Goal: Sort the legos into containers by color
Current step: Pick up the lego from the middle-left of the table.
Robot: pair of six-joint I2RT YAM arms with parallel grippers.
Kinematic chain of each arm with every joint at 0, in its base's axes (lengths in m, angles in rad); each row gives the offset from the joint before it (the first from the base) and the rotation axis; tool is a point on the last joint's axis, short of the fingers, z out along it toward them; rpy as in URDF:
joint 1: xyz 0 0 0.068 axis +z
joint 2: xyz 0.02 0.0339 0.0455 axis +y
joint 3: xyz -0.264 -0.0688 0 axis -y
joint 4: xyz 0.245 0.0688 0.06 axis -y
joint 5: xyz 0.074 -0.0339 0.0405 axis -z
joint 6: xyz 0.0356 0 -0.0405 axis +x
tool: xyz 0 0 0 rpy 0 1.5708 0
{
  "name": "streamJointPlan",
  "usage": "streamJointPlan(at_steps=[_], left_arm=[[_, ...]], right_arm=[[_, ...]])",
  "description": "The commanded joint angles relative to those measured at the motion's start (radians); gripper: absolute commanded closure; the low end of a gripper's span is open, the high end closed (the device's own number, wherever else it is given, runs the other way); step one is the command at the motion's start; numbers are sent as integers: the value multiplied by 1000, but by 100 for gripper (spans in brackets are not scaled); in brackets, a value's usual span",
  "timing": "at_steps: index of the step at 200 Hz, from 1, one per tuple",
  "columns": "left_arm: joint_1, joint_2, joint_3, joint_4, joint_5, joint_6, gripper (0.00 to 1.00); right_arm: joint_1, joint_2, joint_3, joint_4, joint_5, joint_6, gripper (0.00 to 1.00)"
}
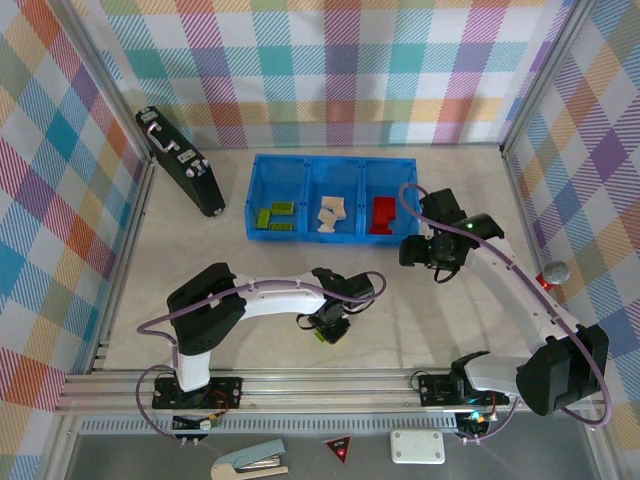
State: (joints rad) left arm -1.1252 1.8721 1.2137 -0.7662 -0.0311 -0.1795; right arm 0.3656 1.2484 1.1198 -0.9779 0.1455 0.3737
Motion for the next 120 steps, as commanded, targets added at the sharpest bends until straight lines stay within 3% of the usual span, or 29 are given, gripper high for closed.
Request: streamJointPlan(at_steps=[1, 52, 120], left_arm=[[-21, -30, -28, -38, -7, -26, 67], [15, -80, -22, -51, -53, -48, 67], [178, -153, -3, -93, -36, -66, 68]], right_arm=[[-2, -12, 11, -16, -12, -1, 24], [-3, -14, 12, -16, -11, 1, 24], [-2, -6, 20, -17, -14, 2, 24]])
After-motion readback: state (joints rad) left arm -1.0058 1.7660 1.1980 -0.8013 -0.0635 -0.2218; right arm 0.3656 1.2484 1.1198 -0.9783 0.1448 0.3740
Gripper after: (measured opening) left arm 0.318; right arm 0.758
